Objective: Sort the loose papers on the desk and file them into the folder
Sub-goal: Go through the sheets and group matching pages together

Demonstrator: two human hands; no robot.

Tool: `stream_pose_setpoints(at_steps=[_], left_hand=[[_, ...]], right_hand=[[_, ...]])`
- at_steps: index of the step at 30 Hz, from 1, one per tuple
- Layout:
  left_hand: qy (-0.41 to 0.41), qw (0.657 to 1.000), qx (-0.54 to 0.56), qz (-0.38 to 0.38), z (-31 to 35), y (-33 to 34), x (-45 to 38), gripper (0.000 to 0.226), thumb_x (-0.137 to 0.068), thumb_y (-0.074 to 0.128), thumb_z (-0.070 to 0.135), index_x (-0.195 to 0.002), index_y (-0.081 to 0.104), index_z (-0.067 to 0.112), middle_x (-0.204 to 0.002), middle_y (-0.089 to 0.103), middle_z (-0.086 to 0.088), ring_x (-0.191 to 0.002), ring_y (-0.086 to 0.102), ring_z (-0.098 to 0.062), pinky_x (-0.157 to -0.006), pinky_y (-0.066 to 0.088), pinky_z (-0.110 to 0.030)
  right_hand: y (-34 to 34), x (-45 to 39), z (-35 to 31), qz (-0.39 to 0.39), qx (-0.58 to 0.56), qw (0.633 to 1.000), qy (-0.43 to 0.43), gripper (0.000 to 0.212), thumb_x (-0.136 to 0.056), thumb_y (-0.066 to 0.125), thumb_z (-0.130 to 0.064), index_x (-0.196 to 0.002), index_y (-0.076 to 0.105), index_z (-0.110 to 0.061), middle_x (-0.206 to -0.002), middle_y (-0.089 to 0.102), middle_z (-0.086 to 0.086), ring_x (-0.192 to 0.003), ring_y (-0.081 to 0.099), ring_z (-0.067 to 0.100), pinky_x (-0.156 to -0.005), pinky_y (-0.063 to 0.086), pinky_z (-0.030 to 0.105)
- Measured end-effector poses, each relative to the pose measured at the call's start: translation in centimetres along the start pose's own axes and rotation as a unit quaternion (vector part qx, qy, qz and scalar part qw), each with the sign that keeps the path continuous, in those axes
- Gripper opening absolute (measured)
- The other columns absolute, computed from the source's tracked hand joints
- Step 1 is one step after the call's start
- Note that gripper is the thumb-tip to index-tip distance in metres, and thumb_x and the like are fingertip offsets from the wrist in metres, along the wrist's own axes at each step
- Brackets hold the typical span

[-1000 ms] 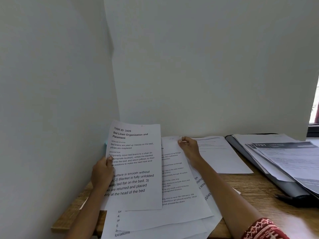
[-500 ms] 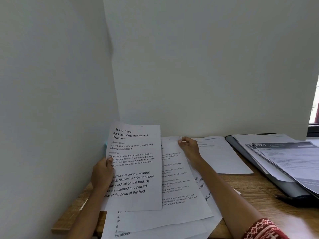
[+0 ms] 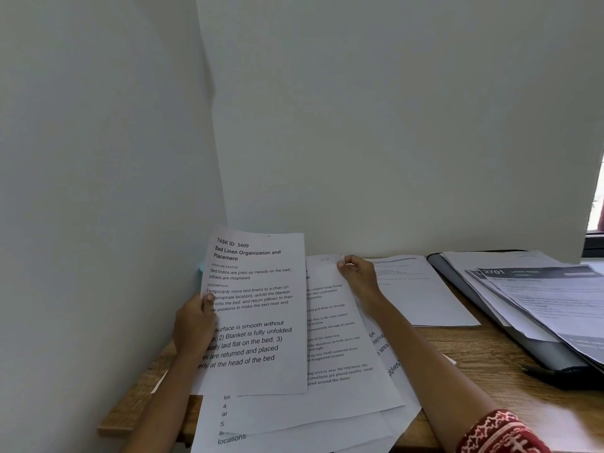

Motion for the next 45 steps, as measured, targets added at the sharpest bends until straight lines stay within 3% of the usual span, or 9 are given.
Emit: stream_pose_setpoints(at_steps=[17, 26, 34, 45], left_hand=[[0.002, 1.000, 0.001, 0.008, -0.22, 0.07, -0.19, 0.037, -0.099, 0.042, 0.024, -0.065, 0.043, 0.009, -0.063, 0.050, -0.005, -0.065, 0.051, -0.029, -0.057, 0.034, -0.030], [0.000, 1.000, -0.001, 0.004, -0.39, 0.16, -0.28, 0.035, -0.099, 0.042, 0.025, -0.079, 0.054, -0.001, -0.073, 0.058, -0.014, -0.069, 0.055, -0.031, -0.060, 0.038, -0.032], [-0.001, 1.000, -0.004, 0.003, -0.10, 0.03, -0.07, 0.031, -0.099, 0.041, 0.024, -0.076, 0.050, 0.004, -0.072, 0.054, -0.008, -0.071, 0.051, -0.028, -0.063, 0.036, -0.032], [0.000, 1.000, -0.002, 0.006, -0.02, -0.03, -0.04, 0.032, -0.099, 0.041, 0.025, -0.075, 0.049, 0.005, -0.070, 0.054, -0.008, -0.070, 0.052, -0.028, -0.062, 0.036, -0.031]], right_hand=[[-0.02, 0.21, -0.44, 0.000, 0.005, 1.000, -0.003, 0.015, -0.090, 0.061, -0.013, -0.078, 0.065, -0.021, -0.082, 0.067, 0.006, -0.083, 0.060, 0.020, -0.088, 0.049, 0.043], [-0.04, 0.15, -0.50, 0.006, -0.001, 1.000, 0.003, 0.015, -0.091, 0.060, -0.012, -0.080, 0.065, -0.021, -0.083, 0.067, 0.005, -0.082, 0.060, 0.018, -0.083, 0.047, 0.034], [0.02, 0.07, -0.32, 0.000, 0.002, 1.000, 0.005, 0.009, -0.090, 0.061, -0.012, -0.085, 0.066, -0.016, -0.085, 0.068, 0.009, -0.084, 0.061, 0.021, -0.090, 0.050, 0.044], [0.01, 0.51, -0.84, 0.003, 0.004, 1.000, 0.006, 0.013, -0.090, 0.061, -0.013, -0.080, 0.064, -0.020, -0.086, 0.067, 0.008, -0.085, 0.061, 0.020, -0.089, 0.048, 0.040]])
Point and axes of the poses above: each hand's wrist, its own x-axis away from the middle knuckle, its own y-axis out of the palm, z = x × y, the point moved 7 cm from there along -x, towards the middle knuckle
